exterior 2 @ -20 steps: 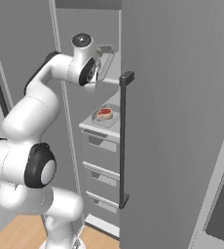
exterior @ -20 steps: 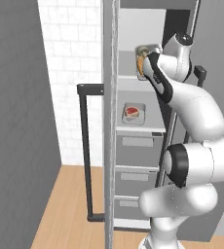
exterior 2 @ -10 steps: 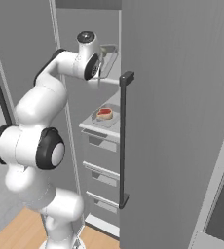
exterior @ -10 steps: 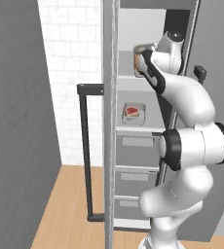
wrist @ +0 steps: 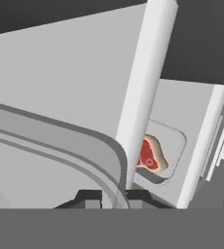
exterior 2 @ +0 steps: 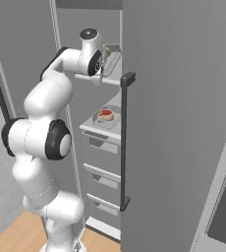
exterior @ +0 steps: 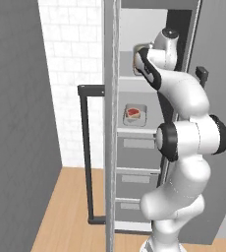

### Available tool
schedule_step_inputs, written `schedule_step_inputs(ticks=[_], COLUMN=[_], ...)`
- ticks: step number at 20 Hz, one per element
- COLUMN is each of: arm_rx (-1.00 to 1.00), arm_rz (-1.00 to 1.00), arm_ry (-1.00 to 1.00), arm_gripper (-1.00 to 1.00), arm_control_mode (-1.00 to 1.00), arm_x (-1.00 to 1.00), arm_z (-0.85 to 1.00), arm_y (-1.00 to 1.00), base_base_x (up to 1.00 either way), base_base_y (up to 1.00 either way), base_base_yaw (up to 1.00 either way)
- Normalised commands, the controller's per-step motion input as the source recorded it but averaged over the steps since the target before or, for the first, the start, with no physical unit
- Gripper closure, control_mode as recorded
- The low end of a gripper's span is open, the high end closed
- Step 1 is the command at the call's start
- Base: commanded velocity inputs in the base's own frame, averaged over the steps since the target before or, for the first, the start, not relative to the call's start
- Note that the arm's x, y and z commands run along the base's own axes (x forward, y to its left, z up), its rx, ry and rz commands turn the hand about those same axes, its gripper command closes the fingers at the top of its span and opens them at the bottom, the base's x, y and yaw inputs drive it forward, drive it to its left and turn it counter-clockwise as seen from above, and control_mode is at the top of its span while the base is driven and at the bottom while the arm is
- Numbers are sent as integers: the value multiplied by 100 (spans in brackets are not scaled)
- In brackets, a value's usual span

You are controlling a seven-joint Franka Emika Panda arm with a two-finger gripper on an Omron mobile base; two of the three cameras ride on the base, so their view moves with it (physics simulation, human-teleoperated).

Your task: Take the meat container that has the steak and place it on the second highest rack of the freezer. Then take the vegetable container that has the mushroom and potato and place it on the highest rack of the freezer.

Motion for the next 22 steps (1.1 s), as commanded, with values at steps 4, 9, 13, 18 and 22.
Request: schedule_step_inputs(ticks=[4, 9, 13, 18, 22], arm_rx=[4, 4, 0, 0, 0], arm_rz=[0, 0, -1, -3, -6], arm_ry=[0, 0, 0, 0, 2], arm_gripper=[100, 100, 100, 100, -100], arm_control_mode=[-100, -100, -100, -100, -100], arm_x=[16, 14, 20, 41, 67], arm_z=[0, -1, -6, -13, -13], arm_y=[-1, -8, -4, 0, -1], base_base_x=[0, 0, 0, 0, 0], base_base_y=[0, 0, 0, 0, 0], base_base_yaw=[0, 0, 0, 0, 0])
